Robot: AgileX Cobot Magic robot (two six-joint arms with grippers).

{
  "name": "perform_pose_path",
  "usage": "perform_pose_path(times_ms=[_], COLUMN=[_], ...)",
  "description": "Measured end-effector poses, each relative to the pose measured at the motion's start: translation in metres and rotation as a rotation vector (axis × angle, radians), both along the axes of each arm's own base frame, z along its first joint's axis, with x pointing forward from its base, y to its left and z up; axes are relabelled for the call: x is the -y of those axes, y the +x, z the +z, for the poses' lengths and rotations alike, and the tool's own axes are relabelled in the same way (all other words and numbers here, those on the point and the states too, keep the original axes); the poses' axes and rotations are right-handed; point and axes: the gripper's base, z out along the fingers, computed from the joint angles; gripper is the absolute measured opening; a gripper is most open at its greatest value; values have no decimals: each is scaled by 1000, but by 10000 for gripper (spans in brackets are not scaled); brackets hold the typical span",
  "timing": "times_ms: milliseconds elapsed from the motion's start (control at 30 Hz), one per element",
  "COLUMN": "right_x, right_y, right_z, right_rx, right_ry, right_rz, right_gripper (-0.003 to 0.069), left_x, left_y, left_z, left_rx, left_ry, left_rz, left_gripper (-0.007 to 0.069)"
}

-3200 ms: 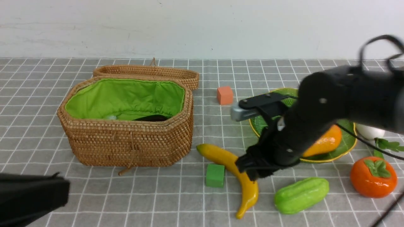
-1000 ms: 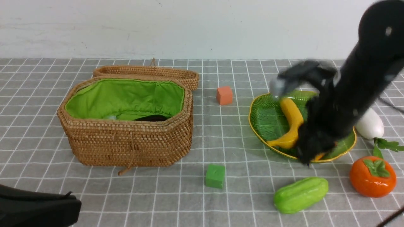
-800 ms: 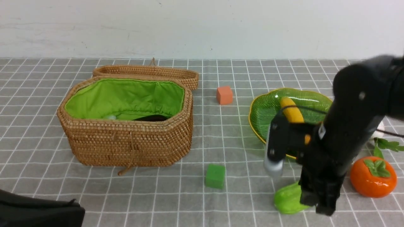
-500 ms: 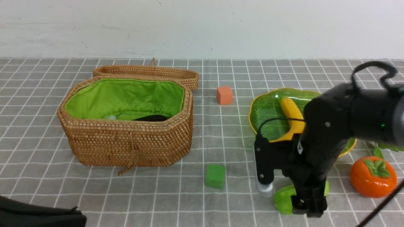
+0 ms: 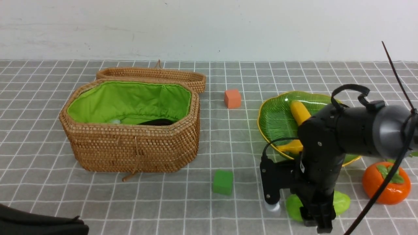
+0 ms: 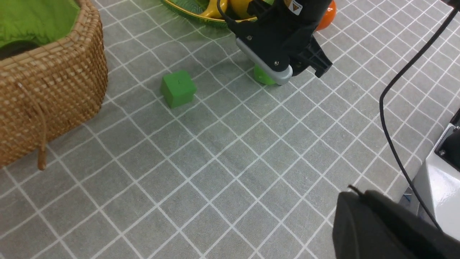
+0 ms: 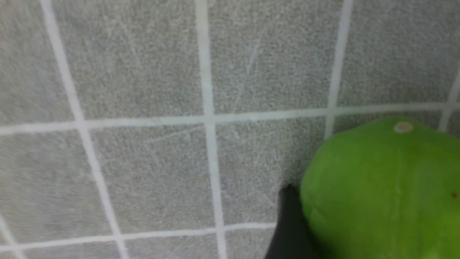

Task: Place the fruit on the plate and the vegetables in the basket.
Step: Take a chayote with your right arm and place it on the basket on the left.

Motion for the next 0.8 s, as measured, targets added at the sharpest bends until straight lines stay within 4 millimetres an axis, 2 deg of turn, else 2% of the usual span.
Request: perform_pose_path(times_ms=[33,67,133,200,233,300,333,367,467,533,600,633,700,800], right_x=[0,-4,-13,-30,-36,-45,-60,-71,-106,-131,-156,-158,-176,-189], right_y=[0,-1,-1,1,2,3,6,8,17,30,49,51,75,92], right_z=[1,17,48,99,116,138,169,186,219,220,211,207,179,143], right_rx=[1,16,68,153,182,209,258,280,320,333,367,367,403,384], right_ry=[1,28,99,268,336,430,581,683,951,1060,1149,1148,1155,1112], right_rz=[-8,-76,-165,-287,-318,-352,-378,-381,-352,-331,-320,-321,-313,-323], right_gripper=[456,456,456,456,456,456,456,456,456,456,456,456,456,470], left_x=[0,0,0,1,1,1,1,1,0,-1,-3,-3,-4,-6], left_y=[0,0,1,3,4,5,7,8,11,12,14,14,15,17], left_z=[0,0,1,4,6,8,11,13,16,17,17,17,17,17], left_rx=[3,19,39,80,99,124,164,187,220,225,226,223,221,211], left_ry=[2,14,15,-3,-10,-20,-37,-46,-65,-70,-71,-74,-74,-83], left_rz=[-2,-13,-19,-12,-8,0,12,20,45,65,92,94,123,156], left_gripper=[-13,-13,-13,-13,-13,-13,-13,-13,-13,-13,-13,-13,-13,-13])
